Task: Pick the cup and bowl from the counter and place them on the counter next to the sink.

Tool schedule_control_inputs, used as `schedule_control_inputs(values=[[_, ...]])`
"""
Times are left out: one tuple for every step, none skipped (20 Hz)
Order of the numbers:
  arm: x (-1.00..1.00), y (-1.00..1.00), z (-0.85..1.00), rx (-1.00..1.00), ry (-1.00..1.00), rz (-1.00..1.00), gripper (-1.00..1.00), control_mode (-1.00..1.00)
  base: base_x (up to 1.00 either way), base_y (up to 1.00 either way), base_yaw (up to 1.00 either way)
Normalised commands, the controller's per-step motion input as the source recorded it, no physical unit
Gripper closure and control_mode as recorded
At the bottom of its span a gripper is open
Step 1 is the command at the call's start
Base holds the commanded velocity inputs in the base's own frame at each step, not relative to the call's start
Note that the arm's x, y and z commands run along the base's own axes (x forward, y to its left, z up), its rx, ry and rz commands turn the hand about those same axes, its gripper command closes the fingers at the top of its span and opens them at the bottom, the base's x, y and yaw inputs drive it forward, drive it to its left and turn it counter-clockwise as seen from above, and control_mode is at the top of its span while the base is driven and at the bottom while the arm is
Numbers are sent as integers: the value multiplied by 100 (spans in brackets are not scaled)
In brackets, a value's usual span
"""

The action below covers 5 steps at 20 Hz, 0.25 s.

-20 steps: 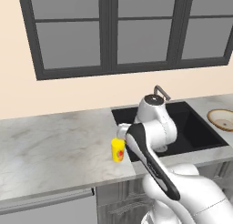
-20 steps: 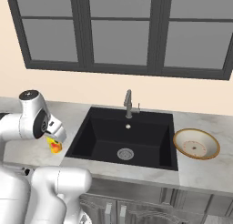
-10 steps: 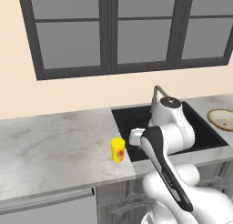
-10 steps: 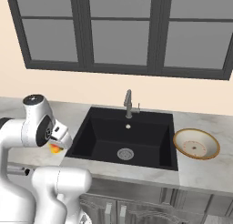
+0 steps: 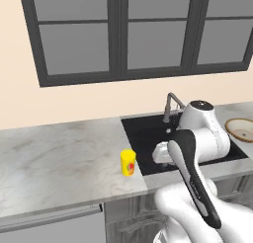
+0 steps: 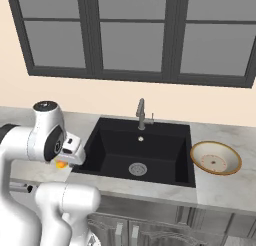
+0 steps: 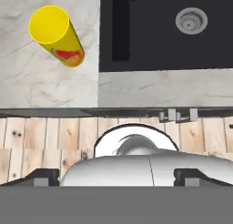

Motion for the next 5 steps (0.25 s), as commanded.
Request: schedule_control_inputs(values=[[-46,-26,0,0,0,19,-100,-100,0,0,0],[-46,-24,0,0,0,19,-100,-100,0,0,0],[-44,-24,0,0,0,19,-100,-100,0,0,0],[-41,-23,0,0,0,19,-100,-100,0,0,0],[-38,-21,0,0,0,19,-100,-100,0,0,0]])
